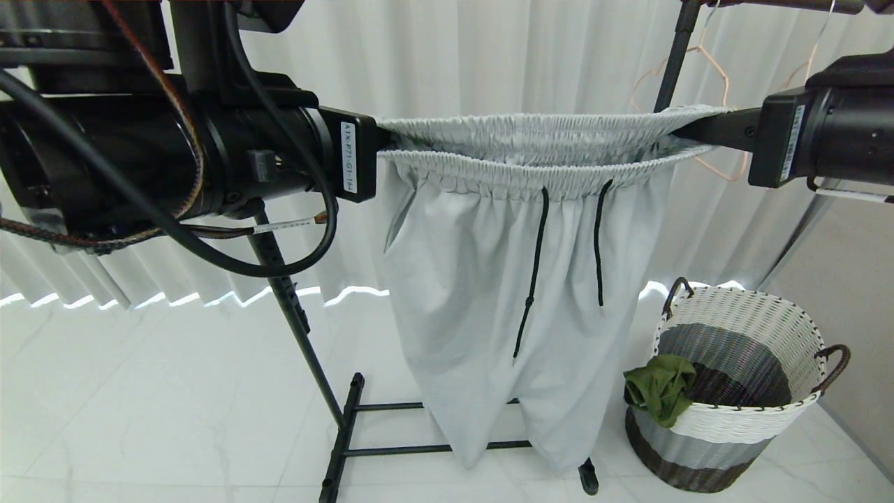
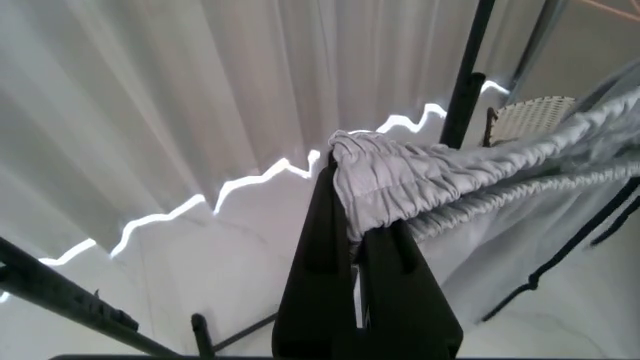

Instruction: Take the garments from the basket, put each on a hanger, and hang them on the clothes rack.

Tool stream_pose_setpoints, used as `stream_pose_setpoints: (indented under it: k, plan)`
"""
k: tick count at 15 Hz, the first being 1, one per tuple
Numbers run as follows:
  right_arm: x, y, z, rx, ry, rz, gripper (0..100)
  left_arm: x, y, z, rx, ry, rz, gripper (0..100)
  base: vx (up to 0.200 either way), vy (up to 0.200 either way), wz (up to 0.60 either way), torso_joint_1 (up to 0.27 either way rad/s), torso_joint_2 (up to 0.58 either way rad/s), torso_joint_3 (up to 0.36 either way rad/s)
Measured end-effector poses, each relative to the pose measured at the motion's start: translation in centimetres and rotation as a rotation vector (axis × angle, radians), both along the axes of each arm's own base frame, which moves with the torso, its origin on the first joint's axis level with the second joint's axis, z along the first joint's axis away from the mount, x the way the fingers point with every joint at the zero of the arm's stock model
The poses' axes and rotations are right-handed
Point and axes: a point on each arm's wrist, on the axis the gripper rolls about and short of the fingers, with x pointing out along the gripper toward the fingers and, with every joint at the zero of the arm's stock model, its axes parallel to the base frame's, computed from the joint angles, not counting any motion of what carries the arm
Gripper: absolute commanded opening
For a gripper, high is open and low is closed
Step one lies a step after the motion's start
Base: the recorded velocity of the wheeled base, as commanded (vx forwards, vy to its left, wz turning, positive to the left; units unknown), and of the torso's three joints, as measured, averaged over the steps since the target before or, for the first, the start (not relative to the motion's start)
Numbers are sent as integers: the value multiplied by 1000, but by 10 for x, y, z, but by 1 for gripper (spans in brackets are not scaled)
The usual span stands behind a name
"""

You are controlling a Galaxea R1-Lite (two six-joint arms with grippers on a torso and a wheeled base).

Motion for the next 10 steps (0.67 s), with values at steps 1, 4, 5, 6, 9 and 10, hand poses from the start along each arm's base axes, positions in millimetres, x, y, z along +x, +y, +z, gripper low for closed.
stream_pose_setpoints:
  k: [1,4,5,6,9,10]
  plan:
    - [3,-4,0,-18,-11,-21,0,1,0,1,-1,-3,1,0,0,0,0,0,0,0]
    - [13,-20,0,-49,-6,-104,0,14,5,11,-21,-32,42,0,0,0,0,0,0,0]
    - [13,-26,-1,-65,16,-123,0,19,6,13,-24,-37,56,0,0,0,0,0,0,0]
    - [11,-31,-2,-81,44,-133,0,24,7,14,-27,-40,66,0,0,0,0,0,0,0]
    - [-14,-45,-5,-133,151,-83,0,36,1,15,-29,-44,70,0,0,0,0,0,0,0]
    - [-25,-50,-5,-140,183,-40,0,40,-1,17,-34,-50,69,0,0,0,0,0,0,0]
